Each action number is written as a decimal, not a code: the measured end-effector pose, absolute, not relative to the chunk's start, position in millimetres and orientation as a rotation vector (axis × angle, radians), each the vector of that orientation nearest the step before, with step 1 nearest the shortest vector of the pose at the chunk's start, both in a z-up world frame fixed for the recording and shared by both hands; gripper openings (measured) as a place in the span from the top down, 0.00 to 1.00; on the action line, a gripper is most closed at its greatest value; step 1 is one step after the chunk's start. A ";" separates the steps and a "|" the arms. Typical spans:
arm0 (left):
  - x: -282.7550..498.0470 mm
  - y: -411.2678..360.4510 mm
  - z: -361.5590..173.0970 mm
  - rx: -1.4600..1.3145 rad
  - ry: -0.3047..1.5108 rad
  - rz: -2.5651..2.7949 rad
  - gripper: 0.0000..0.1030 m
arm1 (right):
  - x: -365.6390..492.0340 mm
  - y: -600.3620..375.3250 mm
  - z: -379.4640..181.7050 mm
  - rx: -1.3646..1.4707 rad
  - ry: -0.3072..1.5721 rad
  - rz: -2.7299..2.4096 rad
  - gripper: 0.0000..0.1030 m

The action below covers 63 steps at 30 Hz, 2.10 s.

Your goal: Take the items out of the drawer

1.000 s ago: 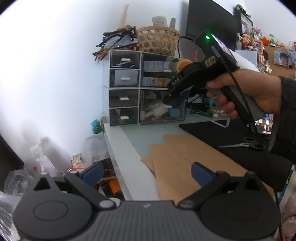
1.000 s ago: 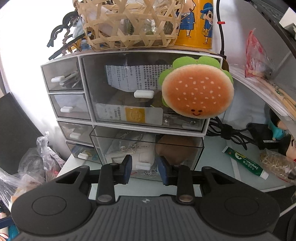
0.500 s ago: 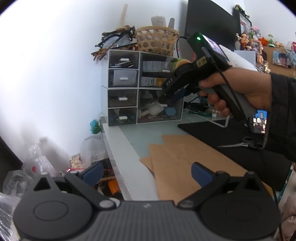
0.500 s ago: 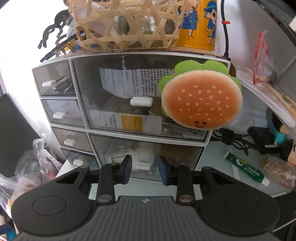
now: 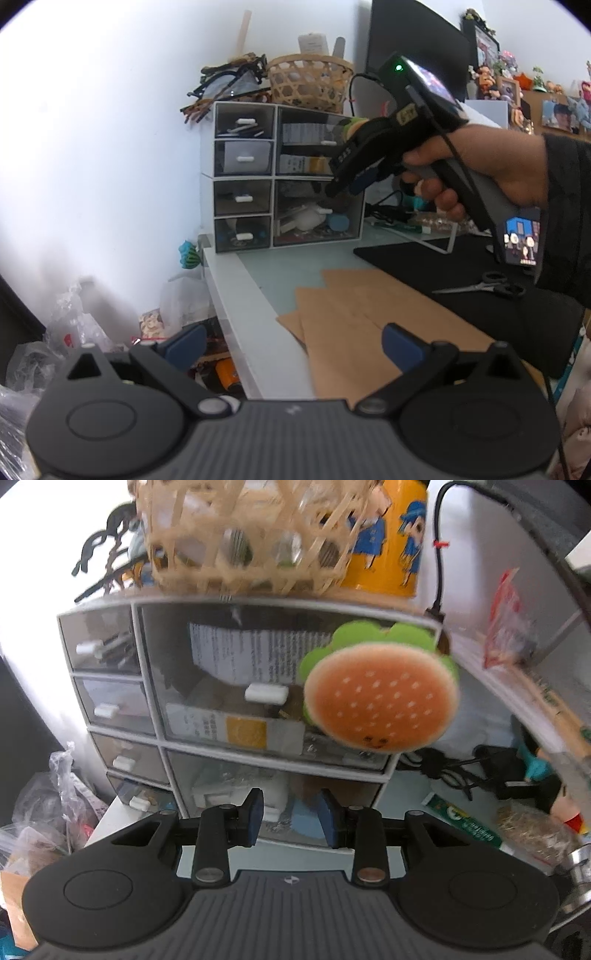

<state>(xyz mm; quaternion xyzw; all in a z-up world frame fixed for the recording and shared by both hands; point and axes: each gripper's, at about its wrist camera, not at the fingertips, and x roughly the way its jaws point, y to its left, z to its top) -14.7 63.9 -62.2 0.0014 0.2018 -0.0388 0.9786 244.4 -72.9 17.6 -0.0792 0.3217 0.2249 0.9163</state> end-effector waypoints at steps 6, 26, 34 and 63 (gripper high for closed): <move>-14.8 64.2 -61.7 -0.005 0.406 -0.084 0.00 | 235.8 -78.8 28.0 -0.171 0.648 0.461 0.50; -15.3 60.1 -60.3 0.005 0.418 -0.126 0.00 | 129.4 -155.4 79.8 -0.144 0.494 0.496 0.07; -15.7 58.2 -59.9 0.013 0.422 -0.130 0.00 | 96.7 -189.9 72.0 -0.088 0.485 0.468 0.06; -17.0 53.3 -60.5 0.024 0.426 -0.130 0.00 | 27.0 -215.1 -5.2 0.073 0.451 0.439 0.00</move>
